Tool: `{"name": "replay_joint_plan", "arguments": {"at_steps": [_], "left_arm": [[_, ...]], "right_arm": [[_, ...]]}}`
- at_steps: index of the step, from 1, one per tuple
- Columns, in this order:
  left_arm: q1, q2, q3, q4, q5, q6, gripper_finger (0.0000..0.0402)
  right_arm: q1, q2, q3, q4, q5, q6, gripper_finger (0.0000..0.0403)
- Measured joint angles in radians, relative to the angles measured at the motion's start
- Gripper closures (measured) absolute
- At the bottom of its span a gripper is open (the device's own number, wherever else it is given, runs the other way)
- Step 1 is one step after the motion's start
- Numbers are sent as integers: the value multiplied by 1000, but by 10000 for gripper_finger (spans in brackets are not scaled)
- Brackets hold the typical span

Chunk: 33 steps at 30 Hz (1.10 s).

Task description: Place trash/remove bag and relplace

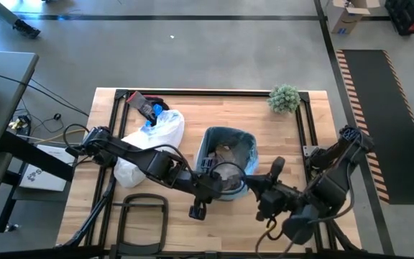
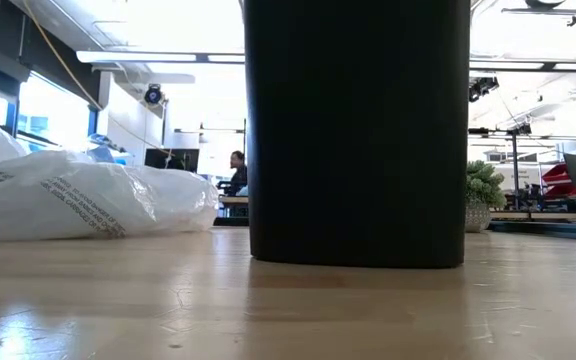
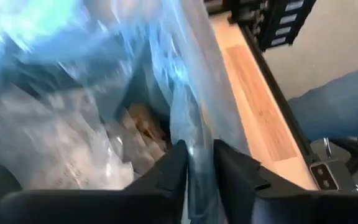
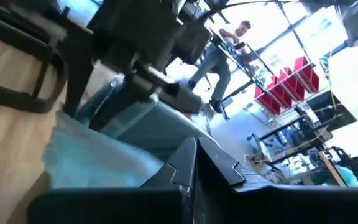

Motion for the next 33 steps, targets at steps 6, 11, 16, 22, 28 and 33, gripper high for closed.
{"name": "replay_joint_plan", "arguments": {"at_steps": [6, 11, 16, 22, 28, 33], "left_arm": [[0, -1, 89, -22, -25, 54, 278], [-15, -3, 194, -92, -9, 70, 257], [-99, -5, 228, -206, 13, 120, 261], [-233, 7, 133, -293, -293, -32, 266], [-284, 7, -33, -197, -597, -81, 267], [-260, 7, -130, -131, -665, -119, 267]], "right_arm": [[-7, 0, 0, -3, -49, 2, 403], [8, 0, 0, -1, -27, -7, 403], [22, 0, 0, -1, 17, -18, 403], [22, 0, 0, -1, 8, -8, 403], [23, 0, 0, -1, 15, -8, 403], [23, 0, 0, -1, 14, -8, 403]]}}
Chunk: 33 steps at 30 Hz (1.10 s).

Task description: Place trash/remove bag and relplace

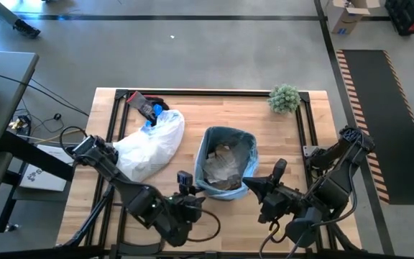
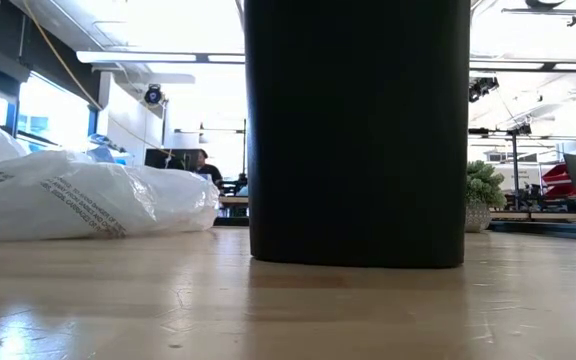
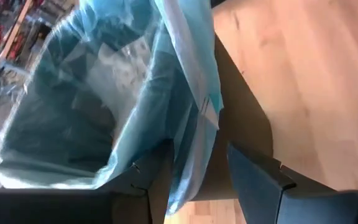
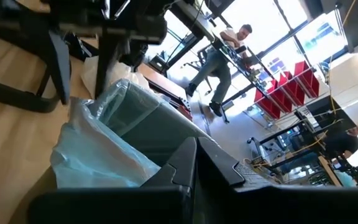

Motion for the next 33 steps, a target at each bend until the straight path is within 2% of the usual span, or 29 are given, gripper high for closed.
{"name": "replay_joint_plan", "arguments": {"at_steps": [6, 9, 13, 15, 26, 29, 33], "left_arm": [[35, 0, -56, 38, -42, -51, 279], [46, 0, -62, 35, -43, -66, 315], [47, 0, -60, 36, -47, -44, 388], [44, 0, -43, 35, -61, -22, 392], [-3, -2, 228, 16, -113, 224, 401], [-5, -2, 314, -21, -91, 274, 401], [7, -2, 401, -86, -14, 270, 401]], "right_arm": [[2, 0, 0, 1, 0, 1, 403], [10, 0, 0, 0, 0, 1, 403], [27, 0, 0, 1, 0, 0, 403], [37, 0, 0, 0, -1, 0, 403], [78, 0, 0, 0, -12, 0, 403], [78, 0, 0, -2, -80, -14, 403], [61, 0, 0, 25, -197, -49, 401]]}}
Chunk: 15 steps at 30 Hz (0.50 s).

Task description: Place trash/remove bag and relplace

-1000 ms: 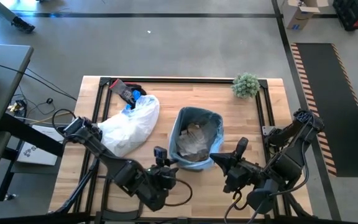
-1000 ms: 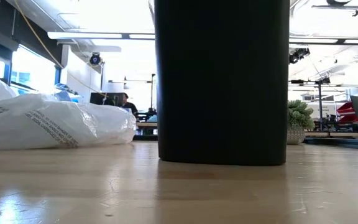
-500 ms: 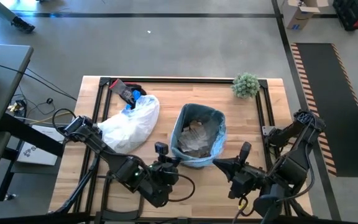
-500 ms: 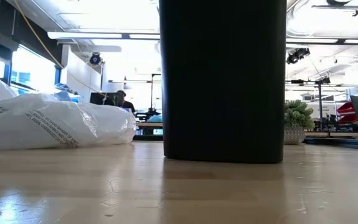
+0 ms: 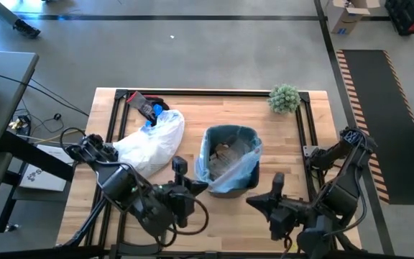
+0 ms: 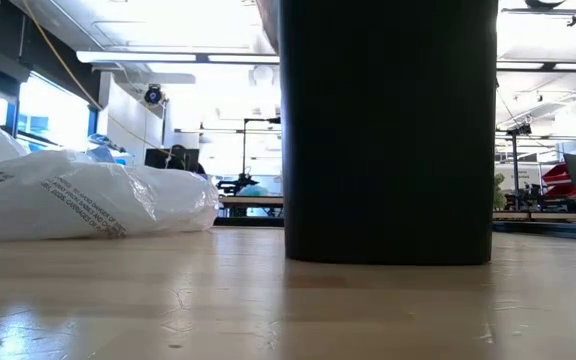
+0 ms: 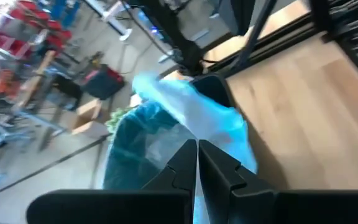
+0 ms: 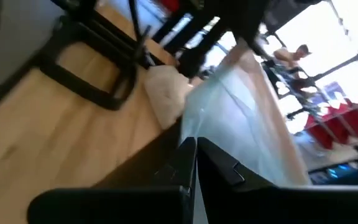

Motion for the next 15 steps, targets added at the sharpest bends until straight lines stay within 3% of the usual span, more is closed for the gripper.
{"name": "replay_joint_plan", "arguments": {"at_steps": [5, 10, 15], "left_arm": [[20, 0, 39, -27, 115, 24, 401], [27, 0, 42, -44, 133, 56, 401], [27, -8, 42, -192, 102, -177, 401]], "right_arm": [[-53, -3, 22, 63, -127, -40, 368], [-97, -4, 84, 76, -190, -99, 295], [-142, -5, 207, -54, -216, -77, 223]]}}
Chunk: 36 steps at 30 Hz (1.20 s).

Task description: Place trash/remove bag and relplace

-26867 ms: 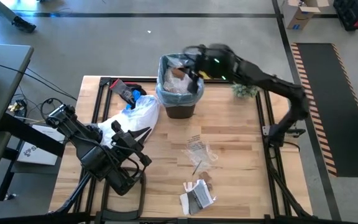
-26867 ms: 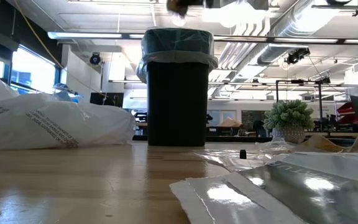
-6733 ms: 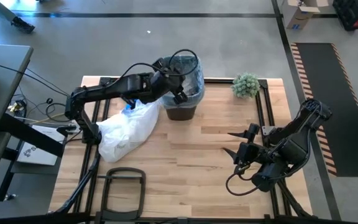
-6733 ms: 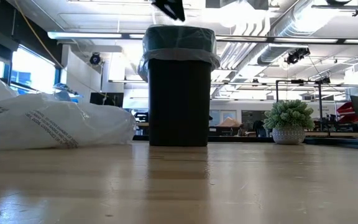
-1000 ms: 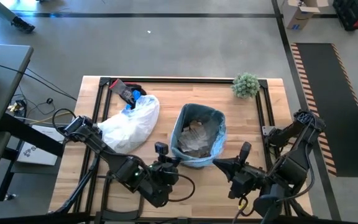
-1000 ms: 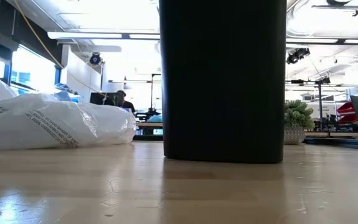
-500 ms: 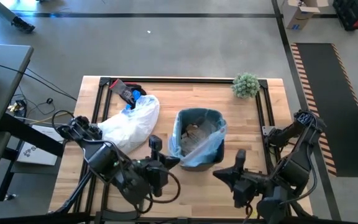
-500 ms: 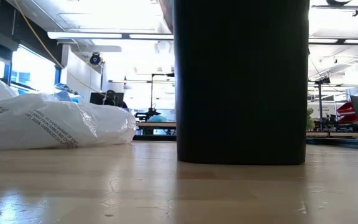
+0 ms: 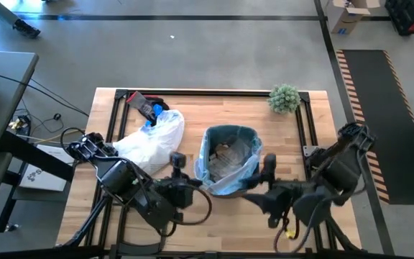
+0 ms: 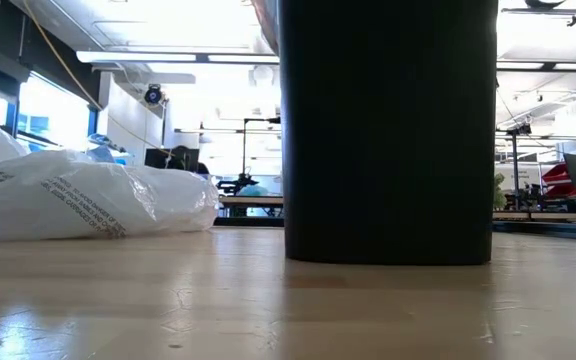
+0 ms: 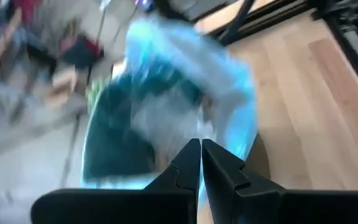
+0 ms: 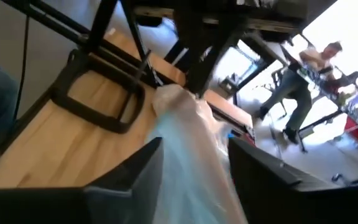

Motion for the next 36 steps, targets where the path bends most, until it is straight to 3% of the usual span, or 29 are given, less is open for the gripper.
{"name": "replay_joint_plan", "arguments": {"at_steps": [2, 5, 7, 10, 14, 19, 23, 29, 33, 36], "left_arm": [[6, -14, 0, -81, 10, -125, 401], [14, -23, 1, -203, 57, -283, 401], [14, -20, -5, -268, 61, -376, 401], [13, -20, -49, -289, 59, -462, 401], [13, -19, -97, -288, -1, -617, 401], [13, -21, -161, -289, -27, -662, 401], [-1, -25, -212, -291, -33, -668, 401], [-29, -24, -296, -211, -106, -514, 399], [-9, -24, -326, -113, -162, -338, 369], [25, -24, -338, -57, -212, -233, 334]], "right_arm": [[-33, -2, 46, -90, -46, 32, 202], [-112, -2, 75, -188, -210, 70, 185], [-173, -1, 62, -193, -335, 73, 185], [-243, 2, 37, -188, -424, 40, 199], [-284, 1, 29, -182, -527, -50, 255], [-235, 1, 29, -178, -619, -107, 383], [-107, -12, 29, -229, -552, -51, 397], [97, -61, 29, -284, -315, 142, 402], [183, -69, 29, -278, -215, 200, 403], [210, -68, 29, -265, -208, 215, 403]]}}
